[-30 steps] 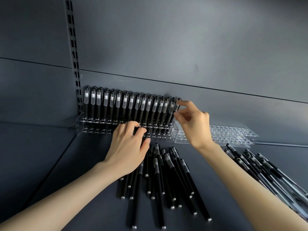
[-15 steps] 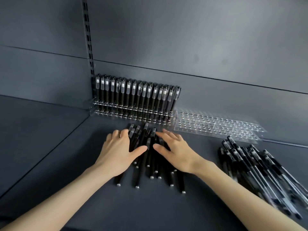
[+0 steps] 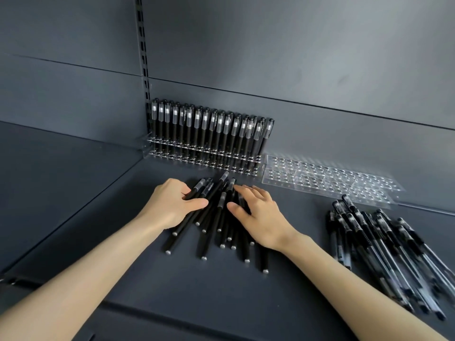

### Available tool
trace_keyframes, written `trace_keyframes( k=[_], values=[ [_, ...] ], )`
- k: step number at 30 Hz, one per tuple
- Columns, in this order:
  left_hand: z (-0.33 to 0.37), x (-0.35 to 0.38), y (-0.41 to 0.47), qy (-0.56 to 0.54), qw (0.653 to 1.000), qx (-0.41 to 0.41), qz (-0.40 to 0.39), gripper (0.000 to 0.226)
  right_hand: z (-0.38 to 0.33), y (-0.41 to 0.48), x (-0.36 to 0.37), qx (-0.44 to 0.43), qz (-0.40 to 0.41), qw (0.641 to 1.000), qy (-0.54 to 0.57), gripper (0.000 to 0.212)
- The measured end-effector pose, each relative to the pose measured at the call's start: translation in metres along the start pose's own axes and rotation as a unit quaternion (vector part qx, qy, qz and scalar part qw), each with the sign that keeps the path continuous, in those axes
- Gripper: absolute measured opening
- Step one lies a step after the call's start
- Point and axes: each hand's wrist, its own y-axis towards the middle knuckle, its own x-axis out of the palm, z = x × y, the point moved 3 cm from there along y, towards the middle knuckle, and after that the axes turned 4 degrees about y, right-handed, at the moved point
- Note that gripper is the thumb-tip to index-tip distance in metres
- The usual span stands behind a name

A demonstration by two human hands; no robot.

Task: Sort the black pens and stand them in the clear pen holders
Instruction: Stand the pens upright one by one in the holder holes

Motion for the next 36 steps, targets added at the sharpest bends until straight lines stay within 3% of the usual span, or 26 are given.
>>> trace_keyframes(
  k=[9,12,16,18,20,24,27,32,36],
  values=[
    [0.005,-0.009,-0.011,-0.012,0.999,0.028,0.009,0.038,-0.003,-0.002,-0.004,-0.008,0.017,1.000,0.019,0.055],
    [0.021,-0.012,-0.021,-0.063,0.995,0.079,0.008,0.028,-0.009,-0.001,-0.016,-0.045,0.072,0.989,0.121,0.048],
    [0.043,-0.004,-0.029,-0.176,0.969,0.163,-0.055,0.016,-0.024,0.004,-0.034,-0.056,0.130,0.913,0.383,0.026],
    [0.048,-0.001,-0.025,-0.186,0.959,0.206,-0.057,0.008,-0.028,0.007,-0.043,-0.062,0.162,0.871,0.460,0.009],
    [0.052,0.000,-0.017,-0.213,0.948,0.231,-0.047,0.006,-0.029,0.011,-0.051,-0.071,0.182,0.851,0.487,0.004],
    [0.061,0.003,0.004,-0.259,0.937,0.231,-0.034,0.010,-0.021,0.023,-0.064,-0.067,0.233,0.836,0.492,0.018],
    [0.063,0.002,0.023,-0.158,0.948,0.272,0.037,0.016,-0.011,0.034,-0.080,-0.046,0.308,0.818,0.483,0.028],
    [0.056,0.007,0.060,0.008,0.944,0.309,0.114,0.032,0.007,0.052,-0.104,-0.029,0.415,0.862,0.289,0.030],
    [0.047,0.016,0.069,0.074,0.927,0.348,0.120,0.045,0.014,0.065,-0.104,-0.033,0.455,0.868,0.196,0.037]
  ],
)
